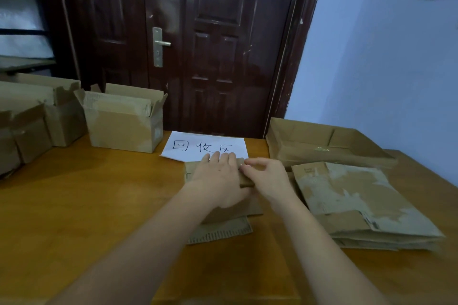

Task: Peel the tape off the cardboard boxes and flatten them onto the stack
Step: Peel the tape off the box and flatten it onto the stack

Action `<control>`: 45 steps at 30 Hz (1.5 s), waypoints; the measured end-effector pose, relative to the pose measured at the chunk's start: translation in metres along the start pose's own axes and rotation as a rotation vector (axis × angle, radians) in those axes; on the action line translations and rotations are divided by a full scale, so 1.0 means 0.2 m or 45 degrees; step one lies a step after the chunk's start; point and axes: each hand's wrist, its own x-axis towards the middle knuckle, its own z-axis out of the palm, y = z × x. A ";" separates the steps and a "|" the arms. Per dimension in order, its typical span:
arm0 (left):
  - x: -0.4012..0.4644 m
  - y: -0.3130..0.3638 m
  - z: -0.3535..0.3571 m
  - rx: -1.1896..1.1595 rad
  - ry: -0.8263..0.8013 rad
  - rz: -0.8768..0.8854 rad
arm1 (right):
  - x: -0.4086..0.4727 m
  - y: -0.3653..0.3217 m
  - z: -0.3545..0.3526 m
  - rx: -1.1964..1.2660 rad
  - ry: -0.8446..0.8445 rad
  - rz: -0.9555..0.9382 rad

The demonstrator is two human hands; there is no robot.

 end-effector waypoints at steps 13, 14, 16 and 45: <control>0.07 -0.09 0.13 0.121 0.116 0.108 | -0.02 0.10 0.00 0.021 0.152 -0.120; 0.07 -0.09 0.13 0.118 0.113 0.115 | -0.02 0.10 -0.02 0.212 0.078 -0.040; 0.06 -0.09 0.12 0.124 0.111 0.129 | -0.02 0.11 -0.05 0.487 -0.041 0.094; 0.06 -0.10 0.12 0.163 0.166 0.193 | -0.07 0.19 0.00 0.138 -0.012 -0.007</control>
